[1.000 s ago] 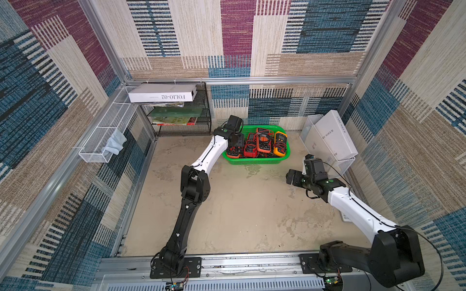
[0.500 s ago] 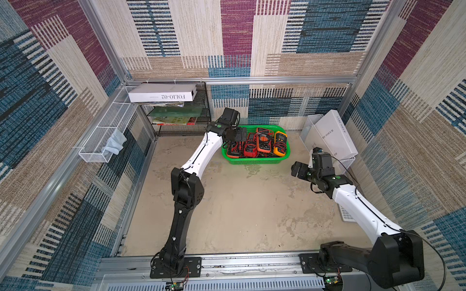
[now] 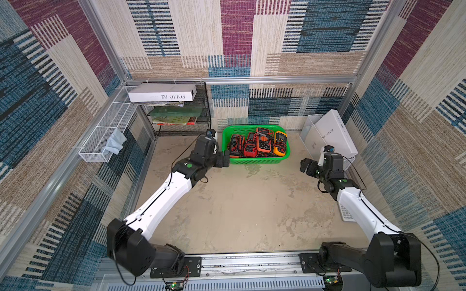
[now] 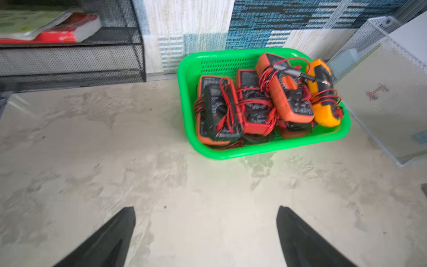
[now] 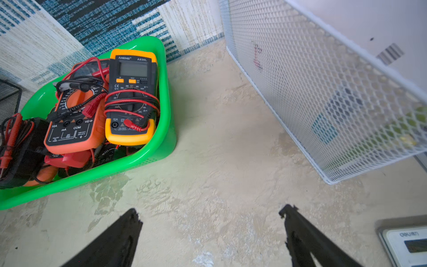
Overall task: Put the multimeter into the basket
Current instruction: Place the multimeter in the basket, then reset both arms
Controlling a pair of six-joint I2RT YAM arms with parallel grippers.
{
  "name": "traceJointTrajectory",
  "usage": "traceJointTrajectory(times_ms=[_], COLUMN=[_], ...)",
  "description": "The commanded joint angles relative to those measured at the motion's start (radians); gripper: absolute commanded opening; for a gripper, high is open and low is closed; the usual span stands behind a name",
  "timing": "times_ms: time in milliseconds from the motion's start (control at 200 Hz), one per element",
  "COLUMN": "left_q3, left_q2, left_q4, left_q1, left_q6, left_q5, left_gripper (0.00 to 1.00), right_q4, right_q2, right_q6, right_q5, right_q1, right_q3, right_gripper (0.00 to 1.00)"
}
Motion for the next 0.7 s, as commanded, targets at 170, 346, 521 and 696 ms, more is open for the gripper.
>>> traceJointTrajectory(times_ms=[170,346,521,696], left_q3=[-0.549,-0.644,-0.669,-0.750], left_q2=[-0.387,-0.370,-0.160,-0.004], left_q4=[0.453,0.534,0.636,0.881], left_q1=[0.064,0.194,0.318,0.408], left_q6=[0.198,0.213,0.211,0.193], left_q5=[-0.267,-0.269,-0.222,-0.134], left_gripper=[1.00,1.00,1.00,0.99], right_q4=[0.349,0.556,0.727,0.846], right_q2=[-0.004,0.051,0.151,0.262], right_q6=[-0.211,-0.260,-0.279,-0.300], right_q5=[0.060,0.117,0.139,0.068], right_q1=[-0.009,-0.019,-0.045,-0.089], right_q3=[-0.142,-0.237,-0.283,-0.309], right_gripper=[1.00,1.00,1.00,0.99])
